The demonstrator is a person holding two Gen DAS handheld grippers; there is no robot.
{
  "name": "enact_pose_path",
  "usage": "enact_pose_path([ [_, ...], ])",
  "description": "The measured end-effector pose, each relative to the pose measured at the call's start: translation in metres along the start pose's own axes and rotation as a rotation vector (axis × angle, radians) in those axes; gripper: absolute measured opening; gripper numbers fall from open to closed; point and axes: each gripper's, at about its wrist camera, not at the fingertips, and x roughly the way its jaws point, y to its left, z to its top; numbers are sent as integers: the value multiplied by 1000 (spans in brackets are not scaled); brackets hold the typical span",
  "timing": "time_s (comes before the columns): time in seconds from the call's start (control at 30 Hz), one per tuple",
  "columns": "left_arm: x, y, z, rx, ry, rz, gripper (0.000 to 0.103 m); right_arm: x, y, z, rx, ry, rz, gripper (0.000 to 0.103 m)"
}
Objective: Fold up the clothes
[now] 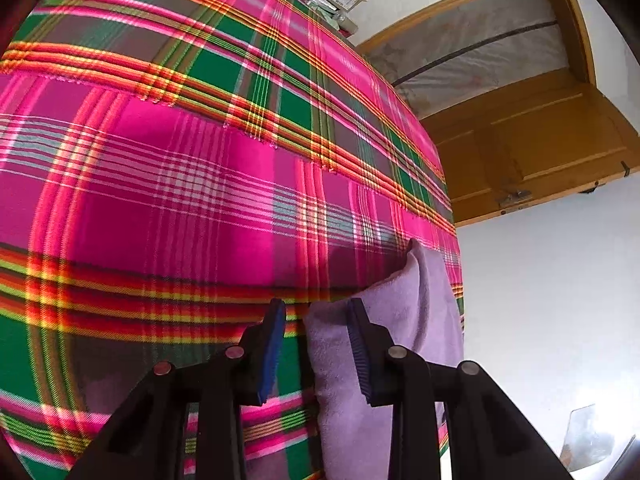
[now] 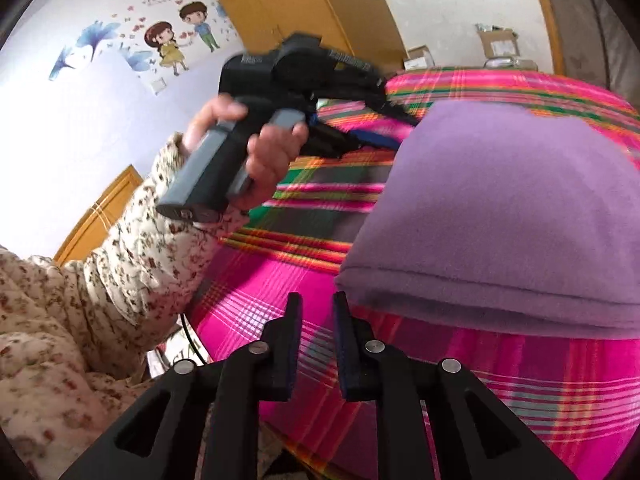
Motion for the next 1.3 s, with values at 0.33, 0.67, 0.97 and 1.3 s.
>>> enact_pose_path([
  [0.33, -9, -4, -25, 72, 42, -26, 37, -63, -58, 20, 79, -129, -148, 28],
  [0.67, -5, -7, -53, 157, 100, -16, 47, -95, -162, 45, 253, -118, -254, 43],
  [0.97, -1, 1, -49, 133, 139, -79, 49, -71, -232, 61, 419, 2, -96, 56],
  [1.3, 12, 10, -45, 50, 246, -209, 53, -48, -274, 77, 506, 136, 49, 60],
])
